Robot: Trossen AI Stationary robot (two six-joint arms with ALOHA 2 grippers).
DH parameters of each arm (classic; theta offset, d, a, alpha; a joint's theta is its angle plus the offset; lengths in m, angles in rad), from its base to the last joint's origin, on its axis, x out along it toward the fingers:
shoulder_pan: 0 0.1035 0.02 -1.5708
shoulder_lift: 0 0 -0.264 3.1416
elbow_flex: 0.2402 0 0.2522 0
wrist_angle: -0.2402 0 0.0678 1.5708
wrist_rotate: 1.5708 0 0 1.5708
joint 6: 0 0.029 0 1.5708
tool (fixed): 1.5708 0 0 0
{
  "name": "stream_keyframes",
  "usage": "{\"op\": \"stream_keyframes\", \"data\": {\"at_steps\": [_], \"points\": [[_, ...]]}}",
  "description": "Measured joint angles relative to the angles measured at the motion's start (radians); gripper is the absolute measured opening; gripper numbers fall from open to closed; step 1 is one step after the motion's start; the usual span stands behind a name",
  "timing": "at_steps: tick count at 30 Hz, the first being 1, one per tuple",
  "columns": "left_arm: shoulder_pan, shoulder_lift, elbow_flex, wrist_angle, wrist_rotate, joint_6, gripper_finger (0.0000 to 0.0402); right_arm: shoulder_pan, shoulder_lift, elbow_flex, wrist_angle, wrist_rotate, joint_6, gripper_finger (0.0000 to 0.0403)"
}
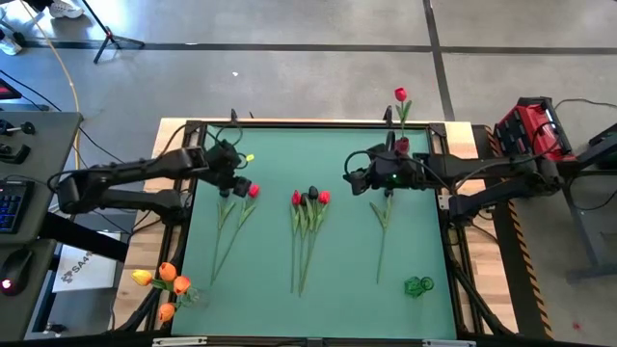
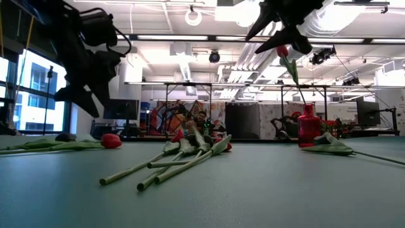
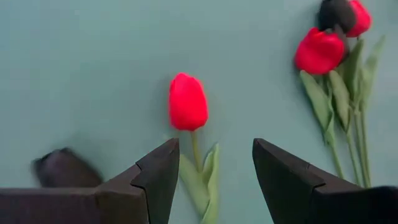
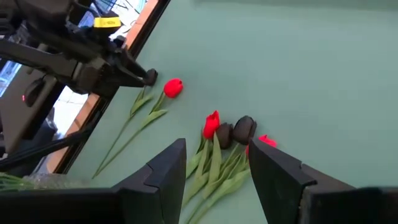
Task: Sort flowers into vase by color
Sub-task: Put the red tulip into the red vase
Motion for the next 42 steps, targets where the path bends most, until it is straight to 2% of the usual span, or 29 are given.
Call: {"op": "stream_keyframes", "data": {"at_steps": [3,9,18,24,28,36,42], "points": [[-0.03,0.005,-0.053,0.095,-0.004,-0.025,0.019,0.002,-0.001,0.0,-0.008,-0.009,0.004,0.016],[-0.078,0.063,-0.129,0.161,-0.031,-0.052,0.0176,0.001,-0.001,0.0,-0.013,-0.025,0.004,0.016],[-0.143,0.205,-0.132,0.295,-0.045,-0.052,0.0147,0.001,-0.001,0.0,-0.022,-0.046,0.004,0.016],[-0.15,0.298,-0.126,0.315,-0.048,-0.068,0.0133,0.001,-0.001,0.0,-0.03,-0.055,0.021,0.016],[-0.149,0.284,-0.128,0.319,-0.052,-0.082,0.0103,0.001,-0.001,0.0,-0.037,-0.057,0.021,0.016],[-0.147,0.219,-0.095,0.332,-0.056,-0.081,0.0013,0.001,-0.001,0.0,-0.043,-0.051,0.02,0.016],[-0.147,0.2,-0.056,0.393,-0.056,-0.082,0.0003,0.012,0.004,-0.002,-0.05,-0.05,0.022,0.016]]}}
